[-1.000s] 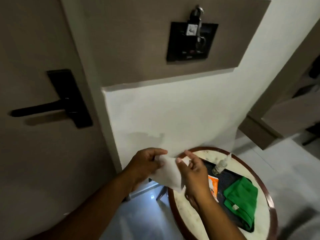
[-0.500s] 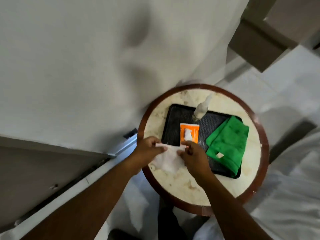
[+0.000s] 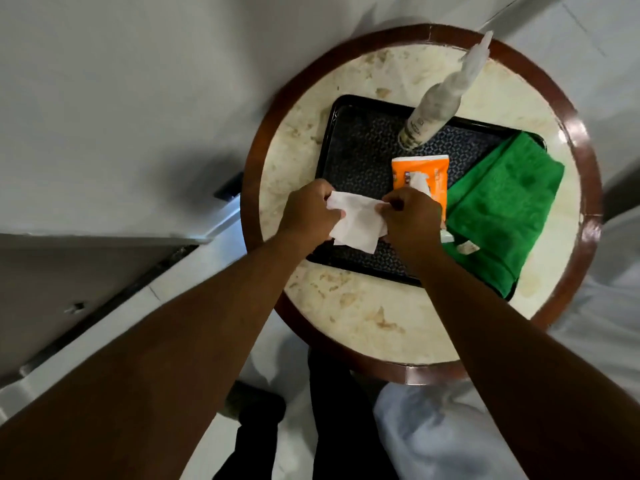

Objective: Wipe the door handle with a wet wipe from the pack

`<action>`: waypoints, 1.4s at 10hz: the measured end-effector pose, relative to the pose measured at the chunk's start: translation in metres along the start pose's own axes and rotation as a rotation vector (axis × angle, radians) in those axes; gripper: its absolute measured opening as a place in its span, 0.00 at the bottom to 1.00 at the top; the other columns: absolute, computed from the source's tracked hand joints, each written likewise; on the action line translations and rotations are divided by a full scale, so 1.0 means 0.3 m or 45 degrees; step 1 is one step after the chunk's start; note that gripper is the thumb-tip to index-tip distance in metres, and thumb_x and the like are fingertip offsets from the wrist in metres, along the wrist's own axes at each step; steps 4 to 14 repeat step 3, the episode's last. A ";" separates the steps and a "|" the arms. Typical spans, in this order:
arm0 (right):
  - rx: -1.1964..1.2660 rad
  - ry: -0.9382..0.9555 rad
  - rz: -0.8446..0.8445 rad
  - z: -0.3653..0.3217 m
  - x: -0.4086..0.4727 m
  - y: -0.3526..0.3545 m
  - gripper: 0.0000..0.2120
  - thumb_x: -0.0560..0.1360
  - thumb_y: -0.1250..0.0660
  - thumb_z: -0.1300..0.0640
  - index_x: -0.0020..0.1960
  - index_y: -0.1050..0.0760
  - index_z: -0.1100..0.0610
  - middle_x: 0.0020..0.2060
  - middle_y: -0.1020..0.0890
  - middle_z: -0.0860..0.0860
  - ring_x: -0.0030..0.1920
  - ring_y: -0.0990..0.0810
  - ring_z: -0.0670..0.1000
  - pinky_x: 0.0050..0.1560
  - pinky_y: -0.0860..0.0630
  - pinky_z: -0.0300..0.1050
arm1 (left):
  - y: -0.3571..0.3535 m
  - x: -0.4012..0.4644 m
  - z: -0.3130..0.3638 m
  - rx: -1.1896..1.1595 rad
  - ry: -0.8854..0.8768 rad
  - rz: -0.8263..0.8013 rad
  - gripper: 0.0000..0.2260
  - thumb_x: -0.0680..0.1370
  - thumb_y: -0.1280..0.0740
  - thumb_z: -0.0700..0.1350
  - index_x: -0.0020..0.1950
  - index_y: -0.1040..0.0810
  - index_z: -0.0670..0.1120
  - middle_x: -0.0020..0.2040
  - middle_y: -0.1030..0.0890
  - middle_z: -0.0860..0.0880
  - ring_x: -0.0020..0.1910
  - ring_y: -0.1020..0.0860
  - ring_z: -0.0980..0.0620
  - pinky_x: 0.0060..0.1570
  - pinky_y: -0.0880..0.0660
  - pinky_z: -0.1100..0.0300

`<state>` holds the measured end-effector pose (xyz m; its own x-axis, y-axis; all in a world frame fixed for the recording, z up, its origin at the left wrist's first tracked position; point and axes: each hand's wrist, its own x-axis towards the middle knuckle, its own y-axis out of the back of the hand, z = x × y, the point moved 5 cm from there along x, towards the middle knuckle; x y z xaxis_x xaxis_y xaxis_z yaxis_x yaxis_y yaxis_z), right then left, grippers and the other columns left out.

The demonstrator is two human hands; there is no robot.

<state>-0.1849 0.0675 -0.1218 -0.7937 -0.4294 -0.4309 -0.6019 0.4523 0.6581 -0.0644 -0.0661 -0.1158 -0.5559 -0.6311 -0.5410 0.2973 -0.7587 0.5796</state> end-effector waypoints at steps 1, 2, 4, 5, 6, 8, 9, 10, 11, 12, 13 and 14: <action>-0.240 0.153 0.025 -0.003 -0.006 0.010 0.12 0.72 0.30 0.59 0.54 0.19 0.61 0.49 0.17 0.60 0.49 0.20 0.59 0.47 0.28 0.46 | -0.024 -0.004 0.002 0.064 -0.035 -0.043 0.16 0.75 0.26 0.43 0.59 0.25 0.42 0.53 0.19 0.40 0.48 0.18 0.40 0.44 0.16 0.45; -0.303 0.233 0.003 -0.020 -0.018 -0.007 0.13 0.73 0.31 0.59 0.57 0.21 0.62 0.53 0.20 0.62 0.53 0.23 0.61 0.50 0.30 0.48 | 0.001 -0.015 -0.014 0.187 -0.057 -0.048 0.19 0.75 0.25 0.48 0.60 0.26 0.42 0.53 0.18 0.39 0.46 0.17 0.40 0.45 0.17 0.47; -0.317 0.228 0.064 -0.044 -0.082 0.002 0.14 0.75 0.32 0.58 0.58 0.23 0.63 0.55 0.22 0.62 0.54 0.24 0.61 0.51 0.29 0.49 | 0.093 -0.078 -0.043 0.395 -0.154 0.045 0.19 0.75 0.27 0.54 0.57 0.24 0.42 0.53 0.19 0.39 0.49 0.19 0.40 0.43 0.26 0.54; -0.317 0.228 0.064 -0.044 -0.082 0.002 0.14 0.75 0.32 0.58 0.58 0.23 0.63 0.55 0.22 0.62 0.54 0.24 0.61 0.51 0.29 0.49 | 0.093 -0.078 -0.043 0.395 -0.154 0.045 0.19 0.75 0.27 0.54 0.57 0.24 0.42 0.53 0.19 0.39 0.49 0.19 0.40 0.43 0.26 0.54; -0.317 0.228 0.064 -0.044 -0.082 0.002 0.14 0.75 0.32 0.58 0.58 0.23 0.63 0.55 0.22 0.62 0.54 0.24 0.61 0.51 0.29 0.49 | 0.093 -0.078 -0.043 0.395 -0.154 0.045 0.19 0.75 0.27 0.54 0.57 0.24 0.42 0.53 0.19 0.39 0.49 0.19 0.40 0.43 0.26 0.54; -0.317 0.228 0.064 -0.044 -0.082 0.002 0.14 0.75 0.32 0.58 0.58 0.23 0.63 0.55 0.22 0.62 0.54 0.24 0.61 0.51 0.29 0.49 | 0.093 -0.078 -0.043 0.395 -0.154 0.045 0.19 0.75 0.27 0.54 0.57 0.24 0.42 0.53 0.19 0.39 0.49 0.19 0.40 0.43 0.26 0.54; -0.317 0.228 0.064 -0.044 -0.082 0.002 0.14 0.75 0.32 0.58 0.58 0.23 0.63 0.55 0.22 0.62 0.54 0.24 0.61 0.51 0.29 0.49 | 0.093 -0.078 -0.043 0.395 -0.154 0.045 0.19 0.75 0.27 0.54 0.57 0.24 0.42 0.53 0.19 0.39 0.49 0.19 0.40 0.43 0.26 0.54; -0.317 0.228 0.064 -0.044 -0.082 0.002 0.14 0.75 0.32 0.58 0.58 0.23 0.63 0.55 0.22 0.62 0.54 0.24 0.61 0.51 0.29 0.49 | 0.093 -0.078 -0.043 0.395 -0.154 0.045 0.19 0.75 0.27 0.54 0.57 0.24 0.42 0.53 0.19 0.39 0.49 0.19 0.40 0.43 0.26 0.54; -0.317 0.228 0.064 -0.044 -0.082 0.002 0.14 0.75 0.32 0.58 0.58 0.23 0.63 0.55 0.22 0.62 0.54 0.24 0.61 0.51 0.29 0.49 | 0.093 -0.078 -0.043 0.395 -0.154 0.045 0.19 0.75 0.27 0.54 0.57 0.24 0.42 0.53 0.19 0.39 0.49 0.19 0.40 0.43 0.26 0.54; -0.317 0.228 0.064 -0.044 -0.082 0.002 0.14 0.75 0.32 0.58 0.58 0.23 0.63 0.55 0.22 0.62 0.54 0.24 0.61 0.51 0.29 0.49 | 0.093 -0.078 -0.043 0.395 -0.154 0.045 0.19 0.75 0.27 0.54 0.57 0.24 0.42 0.53 0.19 0.39 0.49 0.19 0.40 0.43 0.26 0.54; -0.317 0.228 0.064 -0.044 -0.082 0.002 0.14 0.75 0.32 0.58 0.58 0.23 0.63 0.55 0.22 0.62 0.54 0.24 0.61 0.51 0.29 0.49 | 0.093 -0.078 -0.043 0.395 -0.154 0.045 0.19 0.75 0.27 0.54 0.57 0.24 0.42 0.53 0.19 0.39 0.49 0.19 0.40 0.43 0.26 0.54; -0.317 0.228 0.064 -0.044 -0.082 0.002 0.14 0.75 0.32 0.58 0.58 0.23 0.63 0.55 0.22 0.62 0.54 0.24 0.61 0.51 0.29 0.49 | 0.093 -0.078 -0.043 0.395 -0.154 0.045 0.19 0.75 0.27 0.54 0.57 0.24 0.42 0.53 0.19 0.39 0.49 0.19 0.40 0.43 0.26 0.54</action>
